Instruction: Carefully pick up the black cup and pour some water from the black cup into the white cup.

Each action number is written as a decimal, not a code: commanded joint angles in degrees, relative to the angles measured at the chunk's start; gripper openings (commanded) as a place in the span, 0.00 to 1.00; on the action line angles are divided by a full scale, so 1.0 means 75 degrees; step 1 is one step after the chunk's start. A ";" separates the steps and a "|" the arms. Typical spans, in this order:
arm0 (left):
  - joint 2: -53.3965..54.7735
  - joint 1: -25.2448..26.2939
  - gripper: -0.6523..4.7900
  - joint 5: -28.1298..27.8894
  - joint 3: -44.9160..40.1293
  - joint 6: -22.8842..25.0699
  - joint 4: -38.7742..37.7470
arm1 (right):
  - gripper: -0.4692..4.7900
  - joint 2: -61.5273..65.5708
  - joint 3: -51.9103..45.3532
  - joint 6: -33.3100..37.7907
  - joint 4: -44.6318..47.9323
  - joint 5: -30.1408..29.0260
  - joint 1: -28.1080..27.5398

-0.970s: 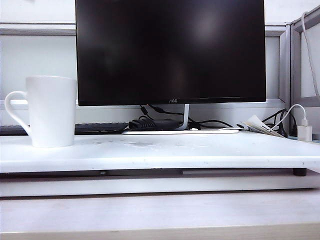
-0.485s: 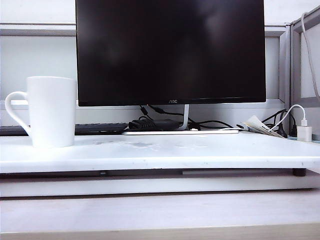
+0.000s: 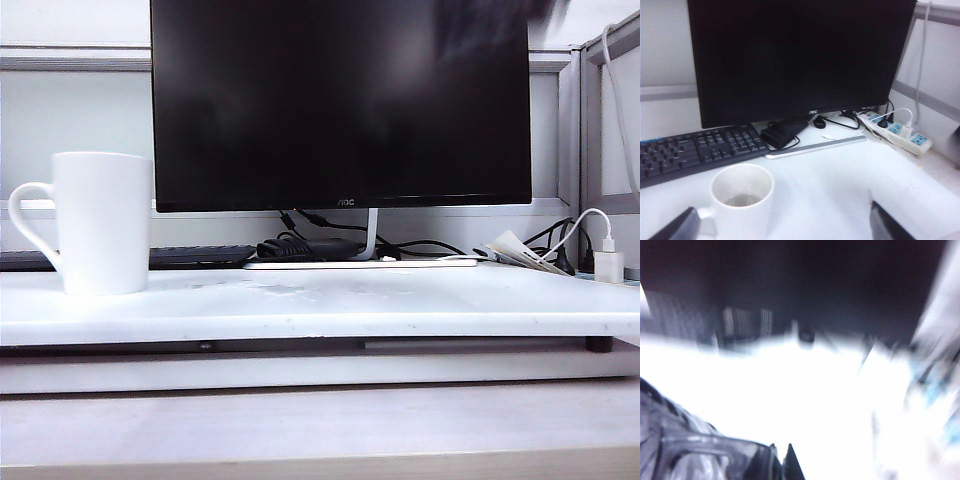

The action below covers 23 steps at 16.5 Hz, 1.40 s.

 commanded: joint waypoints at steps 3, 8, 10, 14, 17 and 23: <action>0.0000 0.0006 1.00 0.0035 0.0020 0.0035 0.0227 | 0.08 0.3118 0.0096 0.0988 0.3200 -0.1451 -0.0530; 0.0003 0.0003 1.00 0.0038 -0.0017 0.0315 -0.0149 | 0.08 0.5225 0.0219 0.1460 0.3666 -0.2104 -0.0807; 0.0000 0.0006 1.00 0.0038 -0.0219 0.0286 -0.0134 | 0.08 0.5397 0.0216 0.1524 0.3541 -0.2209 -0.0807; 0.0000 0.0003 1.00 0.0181 -0.0702 0.0227 -0.0085 | 0.08 0.5403 0.0213 0.1367 0.3829 -0.2224 -0.1058; 0.0000 0.0003 1.00 0.0297 -0.0755 0.0230 -0.0079 | 0.08 0.5514 0.0219 0.1338 0.4211 -0.2334 -0.1443; 0.0000 0.0003 1.00 0.0297 -0.0758 0.0230 -0.0085 | 0.08 0.6033 0.0216 0.0970 0.4339 -0.2611 -0.1559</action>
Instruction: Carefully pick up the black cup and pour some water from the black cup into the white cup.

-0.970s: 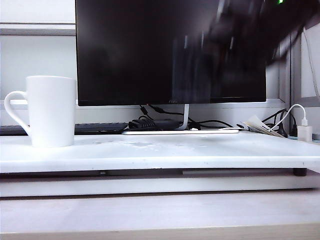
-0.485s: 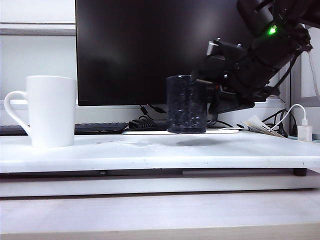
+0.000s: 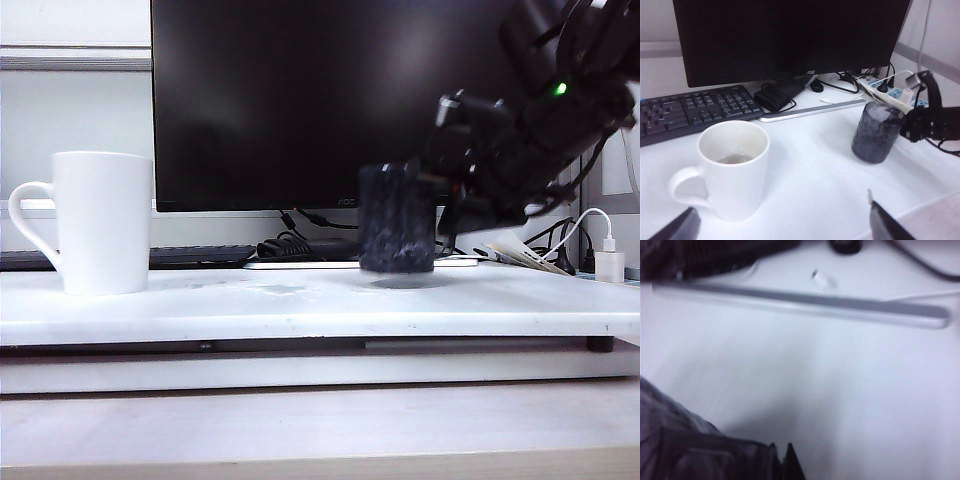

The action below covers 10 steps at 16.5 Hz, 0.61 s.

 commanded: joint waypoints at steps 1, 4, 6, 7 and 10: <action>0.0000 0.0003 1.00 0.0038 0.0009 -0.0020 0.0099 | 0.08 0.0134 0.0044 -0.0073 0.0219 -0.0038 0.0015; 0.0000 0.0003 1.00 0.0055 0.0009 -0.0020 0.0096 | 0.08 0.0361 0.0044 -0.0134 0.0245 -0.0041 0.0015; 0.0000 0.0003 1.00 0.0058 0.0009 -0.0020 0.0096 | 0.08 0.0449 0.0041 -0.0131 0.0233 -0.0038 0.0015; 0.0000 0.0003 1.00 0.0058 0.0009 -0.0017 0.0096 | 0.08 0.0449 0.0041 -0.0131 0.0219 -0.0038 0.0015; 0.0000 0.0006 1.00 0.0058 0.0009 -0.0017 0.0099 | 0.08 0.0446 0.0041 -0.0134 0.0248 -0.0041 0.0015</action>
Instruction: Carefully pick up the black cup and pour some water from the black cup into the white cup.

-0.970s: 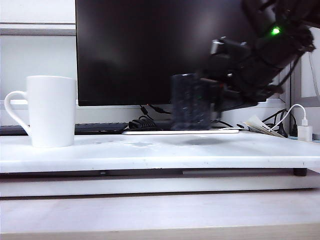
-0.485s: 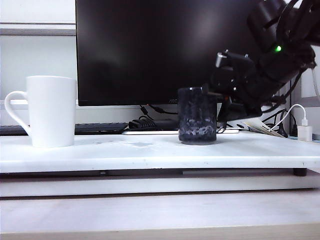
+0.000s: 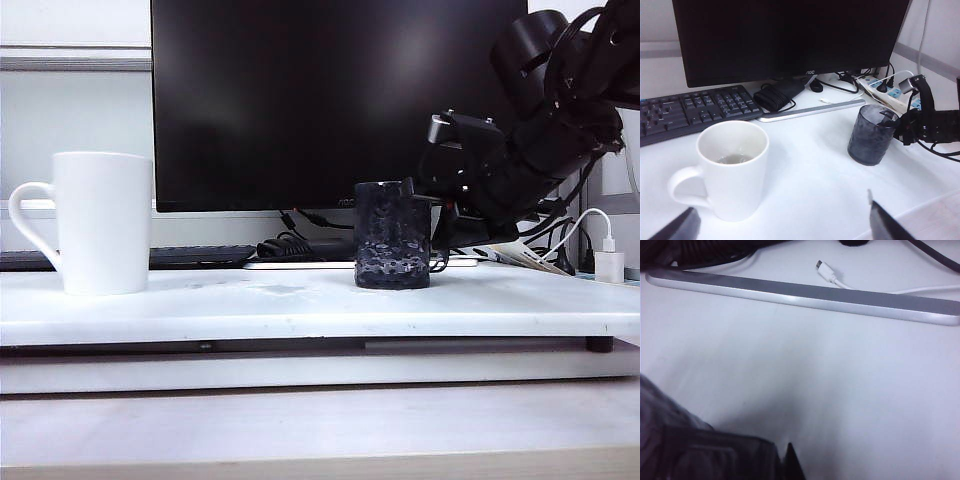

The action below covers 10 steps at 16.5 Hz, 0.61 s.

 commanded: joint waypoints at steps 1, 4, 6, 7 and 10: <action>0.0003 0.0006 1.00 0.0052 0.0009 -0.0017 0.0099 | 0.08 0.0017 -0.0003 -0.0026 -0.0087 -0.0009 0.0003; 0.0003 0.0003 1.00 0.0052 0.0009 -0.0017 0.0099 | 0.08 0.0017 -0.0003 -0.0026 -0.0087 -0.0012 0.0000; 0.0003 0.0003 1.00 0.0050 0.0009 -0.0017 0.0099 | 0.17 0.0015 -0.0003 -0.0023 -0.0090 -0.0020 0.0000; 0.0003 0.0003 1.00 0.0050 0.0009 -0.0015 0.0099 | 0.32 0.0015 -0.0003 -0.0023 -0.0087 -0.0128 0.0000; 0.0003 0.0003 1.00 0.0050 0.0009 0.0006 0.0099 | 0.62 -0.0067 -0.0006 -0.0023 -0.0184 -0.0291 0.0000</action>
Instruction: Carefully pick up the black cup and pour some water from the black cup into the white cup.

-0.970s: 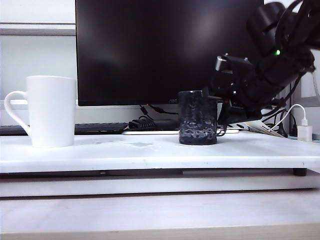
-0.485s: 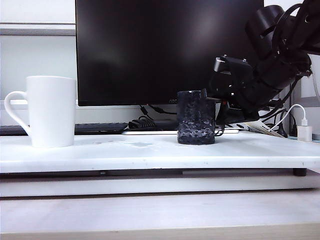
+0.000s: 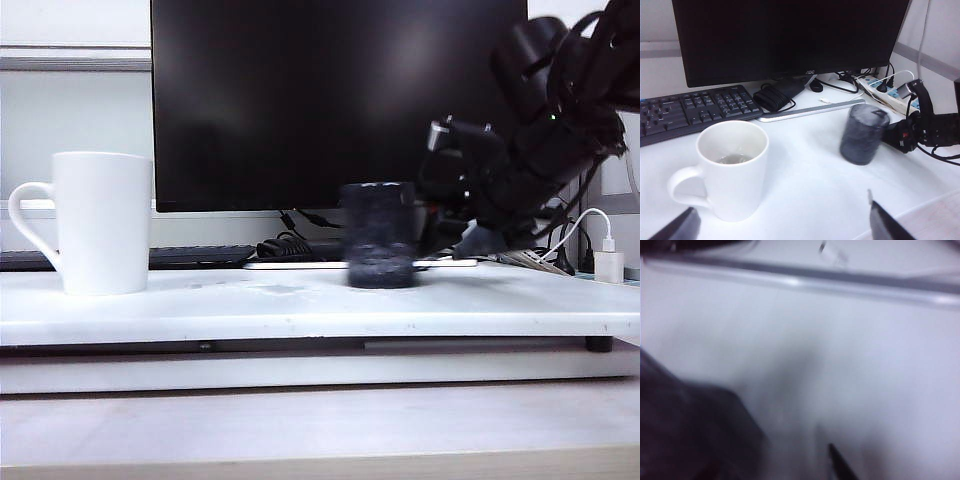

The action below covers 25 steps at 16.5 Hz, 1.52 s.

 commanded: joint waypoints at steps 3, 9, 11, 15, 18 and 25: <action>0.0000 0.0006 1.00 0.0052 0.0012 0.0000 0.0102 | 0.62 -0.0577 0.0006 -0.0003 -0.0079 -0.0090 0.0003; -0.0111 0.0006 1.00 0.0568 0.0079 -0.0026 0.0140 | 0.62 -0.4030 0.0009 -0.0009 -0.1920 -0.0093 0.0003; -0.0449 0.0006 1.00 0.0527 0.0079 -0.0023 0.0367 | 0.62 -0.5727 0.0009 -0.0009 -0.2320 -0.0055 0.0003; -0.1929 0.0009 1.00 0.0446 0.0082 -0.0175 0.0254 | 0.61 -0.9649 0.0015 -0.0431 -0.4217 0.0300 0.0003; -0.2320 0.0009 1.00 0.0688 0.0047 -0.0650 -0.0828 | 0.61 -1.1913 -0.0114 -0.0428 -0.7099 0.0306 0.0003; -0.2331 0.0012 1.00 -0.0694 -0.2238 -0.0691 0.0396 | 0.61 -1.2403 -0.3713 -0.0347 -0.3896 -0.0087 -0.0003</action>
